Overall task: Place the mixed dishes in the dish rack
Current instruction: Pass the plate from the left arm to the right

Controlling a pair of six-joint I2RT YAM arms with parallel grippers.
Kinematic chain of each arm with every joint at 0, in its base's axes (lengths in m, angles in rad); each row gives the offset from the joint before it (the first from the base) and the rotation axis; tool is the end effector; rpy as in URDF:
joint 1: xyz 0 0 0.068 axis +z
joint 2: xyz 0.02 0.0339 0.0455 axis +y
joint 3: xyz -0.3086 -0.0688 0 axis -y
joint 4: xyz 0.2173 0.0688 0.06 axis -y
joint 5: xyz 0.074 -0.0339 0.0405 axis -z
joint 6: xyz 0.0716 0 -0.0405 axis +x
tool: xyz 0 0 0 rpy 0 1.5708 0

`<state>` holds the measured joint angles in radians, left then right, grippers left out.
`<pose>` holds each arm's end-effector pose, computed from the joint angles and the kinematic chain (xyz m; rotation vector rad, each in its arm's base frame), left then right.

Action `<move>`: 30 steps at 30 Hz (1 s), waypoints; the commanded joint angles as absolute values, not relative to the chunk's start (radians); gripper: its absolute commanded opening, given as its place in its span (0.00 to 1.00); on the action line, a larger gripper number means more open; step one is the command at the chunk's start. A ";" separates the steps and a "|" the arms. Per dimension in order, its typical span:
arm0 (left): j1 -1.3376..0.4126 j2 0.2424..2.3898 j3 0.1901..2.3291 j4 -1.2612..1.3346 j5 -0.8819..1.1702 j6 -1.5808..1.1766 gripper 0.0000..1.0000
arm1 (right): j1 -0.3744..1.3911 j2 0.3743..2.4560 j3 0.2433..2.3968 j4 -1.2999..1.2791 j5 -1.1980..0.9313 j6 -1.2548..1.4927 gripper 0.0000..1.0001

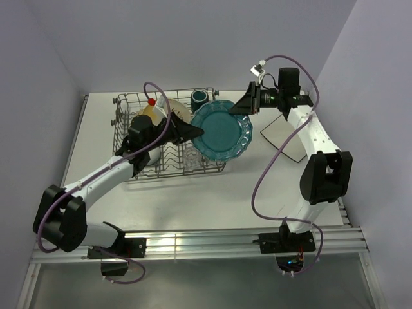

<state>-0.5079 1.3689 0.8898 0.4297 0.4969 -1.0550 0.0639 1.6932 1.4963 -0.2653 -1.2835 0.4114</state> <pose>0.2590 -0.1832 0.3621 -0.0685 1.8706 -1.5475 0.3618 0.0920 0.3941 -0.5138 1.9350 1.5845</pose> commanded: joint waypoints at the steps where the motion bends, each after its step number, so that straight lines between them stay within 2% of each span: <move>1: -0.505 1.266 0.922 0.537 0.509 -1.034 0.00 | 0.072 1.738 1.653 -0.737 -1.299 0.014 0.33; 2: -0.503 1.262 0.925 0.522 0.509 -1.017 0.00 | 0.072 1.759 1.701 -0.780 -1.310 -0.082 0.29; 5: -0.502 1.249 0.934 0.468 0.508 -0.983 0.00 | 0.078 1.811 1.816 -0.990 -1.318 -0.271 0.26; 10: -0.489 1.224 0.942 0.417 0.508 -0.950 0.00 | 0.098 1.896 1.966 -1.294 -1.293 -0.514 0.38; 19: -0.460 1.198 0.922 0.428 0.528 -0.951 0.00 | 0.173 1.898 1.947 -1.382 -1.246 -0.644 0.41; 22: -0.457 1.193 0.916 0.426 0.535 -0.950 0.00 | 0.187 1.904 1.948 -1.379 -1.261 -0.650 0.33; 23: -0.457 1.192 0.914 0.426 0.538 -0.950 0.00 | 0.190 1.908 1.959 -1.384 -1.265 -0.655 0.24; 25: -0.454 1.184 0.907 0.423 0.540 -0.948 0.00 | 0.193 1.914 1.967 -1.385 -1.285 -0.658 0.15; 26: -0.453 1.181 0.904 0.423 0.537 -0.946 0.00 | 0.190 1.916 1.974 -1.384 -1.293 -0.657 0.05; 28: -0.448 1.170 0.894 0.416 0.537 -0.945 0.00 | 0.192 1.914 1.979 -1.373 -1.316 -0.650 0.00; 30: -0.443 1.161 0.885 0.411 0.535 -0.945 0.01 | 0.192 1.914 1.990 -1.371 -1.333 -0.652 0.00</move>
<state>-0.4541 1.2304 0.8650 0.2562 0.5072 -0.8886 0.1772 1.9209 1.9316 -1.3525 -1.2644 -0.5964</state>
